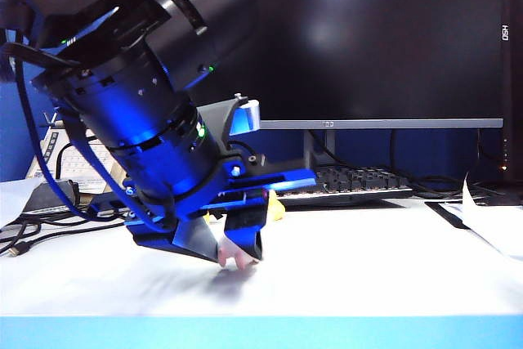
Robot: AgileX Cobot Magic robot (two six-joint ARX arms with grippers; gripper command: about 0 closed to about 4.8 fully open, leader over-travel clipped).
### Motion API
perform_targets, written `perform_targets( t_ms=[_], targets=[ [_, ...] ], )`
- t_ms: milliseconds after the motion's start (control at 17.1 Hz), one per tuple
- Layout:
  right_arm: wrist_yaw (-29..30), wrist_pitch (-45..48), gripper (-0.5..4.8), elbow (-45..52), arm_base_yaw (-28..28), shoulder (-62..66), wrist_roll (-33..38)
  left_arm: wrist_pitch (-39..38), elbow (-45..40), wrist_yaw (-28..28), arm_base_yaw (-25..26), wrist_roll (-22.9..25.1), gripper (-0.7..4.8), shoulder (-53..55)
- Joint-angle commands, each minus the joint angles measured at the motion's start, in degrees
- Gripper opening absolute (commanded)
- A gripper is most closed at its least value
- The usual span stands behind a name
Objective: Pick up the doll with a different color than the other dolls and place it near you.
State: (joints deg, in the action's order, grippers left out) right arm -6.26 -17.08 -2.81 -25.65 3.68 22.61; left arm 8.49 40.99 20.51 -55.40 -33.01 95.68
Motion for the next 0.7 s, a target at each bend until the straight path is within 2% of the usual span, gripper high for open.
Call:
perform_targets(
  t_ms=[59,234,293,410,468,644,703],
  targets=[
    [-0.11,-0.87,0.53,0.02,0.0,-0.02,-0.15,1.01,0.02,-0.02,0.26,0.0,-0.06,0.28],
    [-0.11,-0.87,0.53,0.02,0.0,-0.02,-0.15,1.46,0.02,-0.2,0.22,-0.02,-0.03,0.42],
    [-0.11,-0.87,0.53,0.02,0.0,-0.02,-0.15,1.46,0.02,-0.2,0.2,-0.04,0.24,0.42],
    [-0.11,-0.87,0.53,0.02,0.0,-0.02,-0.15,1.46,0.02,-0.2,0.2,-0.09,1.47,0.42],
    [-0.11,-0.87,0.53,0.02,0.0,-0.02,-0.15,1.46,0.02,-0.2,0.2,-0.04,1.81,0.42],
    [-0.11,-0.87,0.53,0.02,0.0,-0.02,-0.15,1.46,0.04,-0.17,0.22,0.02,1.98,0.39],
    [-0.11,-0.87,0.53,0.02,0.0,-0.02,-0.15,1.49,0.13,-0.13,0.24,0.22,2.52,0.39]
  ],
)
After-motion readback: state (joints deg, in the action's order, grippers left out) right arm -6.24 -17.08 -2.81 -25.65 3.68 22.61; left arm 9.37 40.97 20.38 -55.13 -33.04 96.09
